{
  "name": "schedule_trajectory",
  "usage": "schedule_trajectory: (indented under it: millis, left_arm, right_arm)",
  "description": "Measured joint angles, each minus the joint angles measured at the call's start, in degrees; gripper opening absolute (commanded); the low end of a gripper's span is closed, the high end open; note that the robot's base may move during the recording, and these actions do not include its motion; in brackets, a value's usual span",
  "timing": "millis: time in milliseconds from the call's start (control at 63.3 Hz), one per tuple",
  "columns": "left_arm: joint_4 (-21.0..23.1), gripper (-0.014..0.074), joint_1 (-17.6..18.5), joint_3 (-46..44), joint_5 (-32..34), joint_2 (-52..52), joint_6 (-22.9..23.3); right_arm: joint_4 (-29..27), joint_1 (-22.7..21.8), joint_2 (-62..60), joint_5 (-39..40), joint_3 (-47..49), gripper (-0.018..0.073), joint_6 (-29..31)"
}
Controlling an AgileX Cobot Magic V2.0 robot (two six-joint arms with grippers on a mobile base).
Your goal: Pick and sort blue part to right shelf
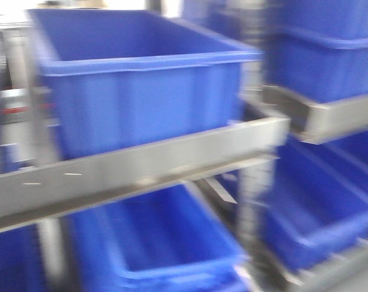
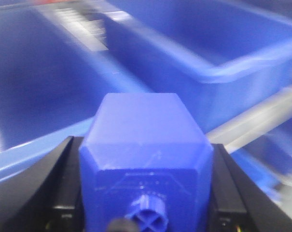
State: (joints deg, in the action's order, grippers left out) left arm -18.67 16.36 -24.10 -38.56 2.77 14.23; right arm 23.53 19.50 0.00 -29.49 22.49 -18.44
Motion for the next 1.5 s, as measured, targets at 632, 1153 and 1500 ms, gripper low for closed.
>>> schedule_trajectory:
  millis: [632,1153,1500]
  left_arm:
    - [0.00,0.0314,0.00,0.00,0.00,0.00,0.00]
    - [0.00,0.0314,0.00,0.00,0.00,0.00,0.00]
    - [0.00,0.0314,0.00,0.00,0.00,0.00,0.00]
  right_arm:
    - [0.00,0.00,0.00,0.00,0.00,0.0248,0.00]
    - [0.00,0.00,0.00,0.00,0.00,0.0248,0.00]
    - [0.00,0.00,0.00,0.00,0.00,0.0248,0.00]
